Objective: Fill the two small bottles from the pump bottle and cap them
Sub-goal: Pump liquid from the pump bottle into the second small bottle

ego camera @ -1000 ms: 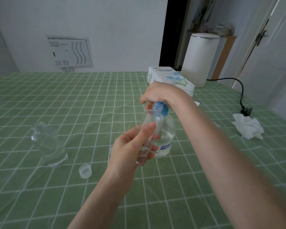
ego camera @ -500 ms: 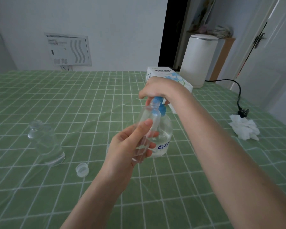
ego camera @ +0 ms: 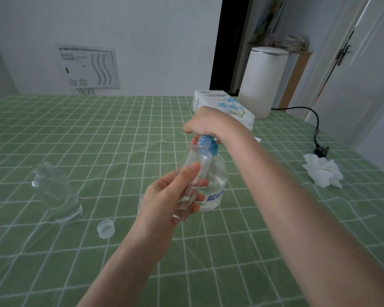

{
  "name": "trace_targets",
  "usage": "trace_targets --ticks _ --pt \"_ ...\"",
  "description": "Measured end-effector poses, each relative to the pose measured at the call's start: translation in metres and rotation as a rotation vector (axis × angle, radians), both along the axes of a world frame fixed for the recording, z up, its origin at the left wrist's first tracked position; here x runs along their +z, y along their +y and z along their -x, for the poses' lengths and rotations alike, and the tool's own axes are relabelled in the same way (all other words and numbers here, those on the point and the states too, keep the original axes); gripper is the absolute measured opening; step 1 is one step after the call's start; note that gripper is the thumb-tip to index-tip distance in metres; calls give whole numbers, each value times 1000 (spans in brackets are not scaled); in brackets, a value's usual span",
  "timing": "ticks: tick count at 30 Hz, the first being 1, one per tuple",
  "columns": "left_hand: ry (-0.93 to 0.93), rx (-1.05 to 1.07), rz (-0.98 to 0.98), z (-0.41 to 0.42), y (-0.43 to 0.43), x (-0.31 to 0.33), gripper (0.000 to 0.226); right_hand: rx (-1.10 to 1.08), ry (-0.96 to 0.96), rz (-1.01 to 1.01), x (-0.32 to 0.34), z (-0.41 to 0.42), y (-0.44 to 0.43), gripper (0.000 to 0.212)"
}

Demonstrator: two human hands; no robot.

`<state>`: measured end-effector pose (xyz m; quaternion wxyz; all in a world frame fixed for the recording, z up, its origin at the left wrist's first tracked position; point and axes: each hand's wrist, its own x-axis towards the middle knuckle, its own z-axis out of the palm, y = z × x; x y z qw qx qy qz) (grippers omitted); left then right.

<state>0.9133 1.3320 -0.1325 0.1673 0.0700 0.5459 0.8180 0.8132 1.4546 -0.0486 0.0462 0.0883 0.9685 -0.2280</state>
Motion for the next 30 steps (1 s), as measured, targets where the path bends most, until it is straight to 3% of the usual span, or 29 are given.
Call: trace_targets --ticks 7,10,14,18,26,30 --pt "4 1 -23 1 0 4 39 9 -44 -12 10 0 -1 14" --pt "9 -2 -15 1 0 3 39 1 -58 5 9 0 -2 26" --pt "11 4 -2 1 0 2 39 11 -65 -2 6 2 -3 10" --pt "-16 10 1 0 1 1 42 6 -82 23 -1 3 -1 26" --pt "-11 9 39 0 -1 0 40 17 -38 50 -3 -1 0 28" --pt "5 14 2 0 0 3 36 36 -10 -29 5 -1 0 16"
